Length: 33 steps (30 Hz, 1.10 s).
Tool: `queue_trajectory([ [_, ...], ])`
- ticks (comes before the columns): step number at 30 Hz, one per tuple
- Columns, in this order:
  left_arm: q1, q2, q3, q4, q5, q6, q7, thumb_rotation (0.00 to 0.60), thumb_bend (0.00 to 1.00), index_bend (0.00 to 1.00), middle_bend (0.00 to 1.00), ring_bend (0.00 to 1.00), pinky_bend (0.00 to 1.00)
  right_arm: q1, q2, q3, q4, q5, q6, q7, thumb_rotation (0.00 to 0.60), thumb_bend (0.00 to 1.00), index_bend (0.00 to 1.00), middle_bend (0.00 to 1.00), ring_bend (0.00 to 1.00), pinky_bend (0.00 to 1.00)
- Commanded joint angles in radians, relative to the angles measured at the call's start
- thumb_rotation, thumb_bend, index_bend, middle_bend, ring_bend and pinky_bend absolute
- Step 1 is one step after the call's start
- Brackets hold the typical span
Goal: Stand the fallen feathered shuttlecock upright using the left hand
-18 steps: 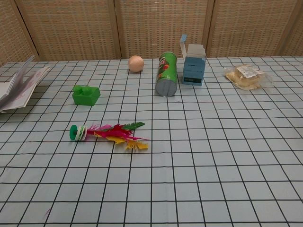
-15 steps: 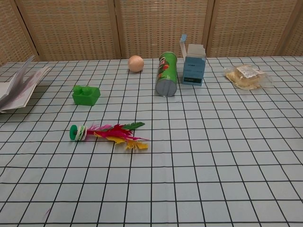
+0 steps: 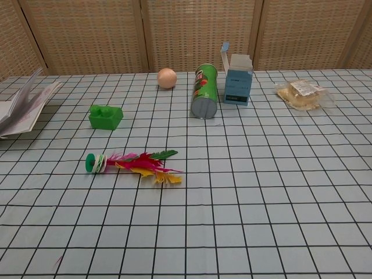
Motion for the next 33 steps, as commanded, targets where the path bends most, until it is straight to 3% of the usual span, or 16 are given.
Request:
queue_trajectory([
  [1, -0.035, 0.009, -0.021, -0.054, -0.008, -0.049, 0.045, 0.600, 0.00, 0.00, 0.00, 0.00, 0.00, 0.004, -0.002, 0.004, 0.005, 0.009, -0.010, 0.003, 0.600, 0.04, 0.03, 0.00, 0.00, 0.00],
  [6, -0.116, 0.003, -0.080, -0.133, -0.060, -0.152, 0.155, 0.600, 0.00, 0.06, 0.00, 0.00, 0.00, 0.008, -0.006, 0.005, 0.010, 0.016, -0.020, -0.002, 0.600, 0.04, 0.03, 0.00, 0.00, 0.00],
  [13, -0.245, -0.095, -0.156, -0.145, -0.169, -0.289, 0.324, 0.600, 0.03, 0.26, 0.00, 0.00, 0.00, 0.013, -0.011, 0.012, 0.025, 0.039, -0.037, 0.012, 0.600, 0.04, 0.03, 0.00, 0.00, 0.00],
  [19, -0.347, -0.208, -0.194, -0.102, -0.274, -0.377, 0.444, 0.600, 0.04, 0.35, 0.00, 0.00, 0.00, 0.017, -0.015, 0.017, 0.040, 0.062, -0.054, 0.025, 0.600, 0.04, 0.03, 0.00, 0.00, 0.00],
  [26, -0.468, -0.361, -0.227, -0.015, -0.394, -0.438, 0.585, 0.600, 0.12, 0.39, 0.00, 0.00, 0.00, 0.022, -0.016, 0.023, 0.054, 0.084, -0.074, 0.044, 0.600, 0.04, 0.03, 0.00, 0.00, 0.00],
  [33, -0.567, -0.494, -0.243, 0.079, -0.521, -0.479, 0.680, 0.600, 0.12, 0.41, 0.00, 0.00, 0.00, 0.026, -0.016, 0.026, 0.068, 0.097, -0.087, 0.068, 0.600, 0.04, 0.03, 0.00, 0.00, 0.00],
])
